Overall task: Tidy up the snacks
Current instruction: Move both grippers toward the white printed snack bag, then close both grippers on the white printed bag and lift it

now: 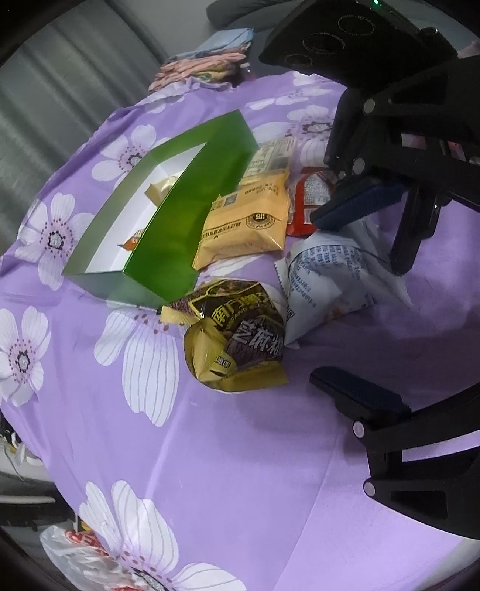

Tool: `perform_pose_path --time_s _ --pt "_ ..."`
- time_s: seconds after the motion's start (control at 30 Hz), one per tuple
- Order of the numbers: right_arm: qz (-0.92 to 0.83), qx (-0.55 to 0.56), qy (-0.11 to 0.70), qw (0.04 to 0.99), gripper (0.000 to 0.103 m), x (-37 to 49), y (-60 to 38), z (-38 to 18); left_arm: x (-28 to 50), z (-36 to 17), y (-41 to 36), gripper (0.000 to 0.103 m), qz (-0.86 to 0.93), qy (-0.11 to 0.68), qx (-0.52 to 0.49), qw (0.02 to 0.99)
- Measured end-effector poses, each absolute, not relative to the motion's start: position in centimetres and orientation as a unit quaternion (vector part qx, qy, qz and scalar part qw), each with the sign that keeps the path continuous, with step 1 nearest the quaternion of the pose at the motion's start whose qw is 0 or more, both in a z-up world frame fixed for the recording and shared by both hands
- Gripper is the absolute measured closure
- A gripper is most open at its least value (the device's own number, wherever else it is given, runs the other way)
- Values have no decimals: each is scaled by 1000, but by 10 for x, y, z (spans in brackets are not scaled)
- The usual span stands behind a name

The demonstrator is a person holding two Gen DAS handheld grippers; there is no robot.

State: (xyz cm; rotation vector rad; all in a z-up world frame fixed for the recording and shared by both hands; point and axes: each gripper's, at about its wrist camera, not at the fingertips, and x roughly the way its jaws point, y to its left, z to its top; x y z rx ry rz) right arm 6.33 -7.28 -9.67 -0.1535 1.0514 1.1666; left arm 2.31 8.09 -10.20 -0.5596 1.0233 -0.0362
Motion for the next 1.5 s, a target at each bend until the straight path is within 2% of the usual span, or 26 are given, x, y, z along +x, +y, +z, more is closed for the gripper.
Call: perform_pose_path --time_s 0.1,0.2,0.37,0.4,0.67,1.5 --pt "522 -67 473 706 64 64 -73 -97 22 -97 76 43 -20 476 -251 843" --pt "519 -60 479 706 72 65 -73 -100 23 -93 70 54 -22 471 -232 851" --pt "505 -61 485 711 78 66 -66 -106 22 -95 61 59 -29 471 -213 855" --pt "504 -59 485 712 79 66 -67 -106 21 -95 61 63 -32 471 -214 855" --pt "500 -59 466 728 86 57 -73 -98 12 -86 55 64 -37 466 -203 861" --pt "460 7 402 792 86 34 -154 -38 8 -22 -10 64 -97 423 -144 889"
